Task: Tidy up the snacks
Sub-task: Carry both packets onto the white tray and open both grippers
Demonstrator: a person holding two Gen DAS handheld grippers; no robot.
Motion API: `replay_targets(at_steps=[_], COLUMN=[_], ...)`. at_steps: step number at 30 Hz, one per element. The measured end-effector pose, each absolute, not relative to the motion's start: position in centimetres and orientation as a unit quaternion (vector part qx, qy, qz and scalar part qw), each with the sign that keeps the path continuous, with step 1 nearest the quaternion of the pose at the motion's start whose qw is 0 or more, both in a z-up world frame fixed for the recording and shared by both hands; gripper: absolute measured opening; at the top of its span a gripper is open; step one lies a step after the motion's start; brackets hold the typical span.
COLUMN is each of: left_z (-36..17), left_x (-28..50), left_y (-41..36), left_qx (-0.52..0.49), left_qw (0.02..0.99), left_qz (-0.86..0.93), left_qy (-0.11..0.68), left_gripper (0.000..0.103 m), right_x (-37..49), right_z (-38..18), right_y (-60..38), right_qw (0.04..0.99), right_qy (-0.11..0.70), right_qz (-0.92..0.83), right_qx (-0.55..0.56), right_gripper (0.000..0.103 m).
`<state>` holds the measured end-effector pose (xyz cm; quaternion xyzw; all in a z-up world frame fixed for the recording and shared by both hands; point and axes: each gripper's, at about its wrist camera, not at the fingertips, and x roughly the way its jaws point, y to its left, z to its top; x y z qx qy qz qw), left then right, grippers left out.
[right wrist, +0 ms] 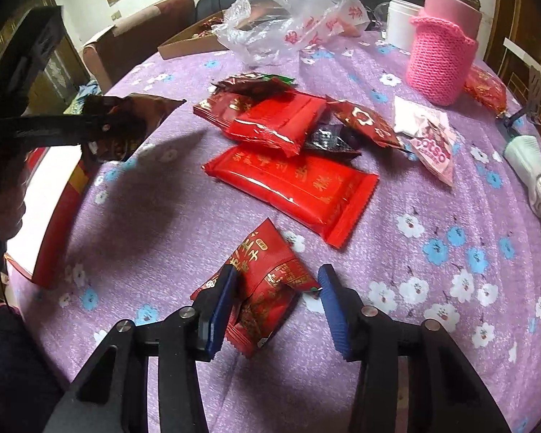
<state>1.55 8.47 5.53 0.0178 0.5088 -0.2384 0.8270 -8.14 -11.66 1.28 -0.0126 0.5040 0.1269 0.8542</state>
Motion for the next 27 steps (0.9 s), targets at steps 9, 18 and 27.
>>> replay_targets(at_steps=[9, 18, 27], left_z=[9.1, 10.4, 8.7], left_x=[-1.5, -3.1, -4.8], left_y=[9.8, 12.5, 18.7], left_qx=[-0.044, -0.074, -0.076], left_qw=[0.822, 0.829, 0.848], left_qz=[-0.303, -0.296, -0.182], left_qy=[0.480, 0.469, 0.492], left_gripper=[0.037, 0.037, 0.038], right_x=[-7.4, -7.2, -7.2], right_z=[1.9, 2.4, 2.8], right_y=[-10.5, -9.7, -8.7], right_qw=[0.854, 0.853, 0.846], right_qy=[0.489, 0.477, 0.477], right_qz=[0.178, 0.212, 0.238], right_qx=[-0.002, -0.007, -0.010], right_gripper=[0.035, 0.029, 0.025])
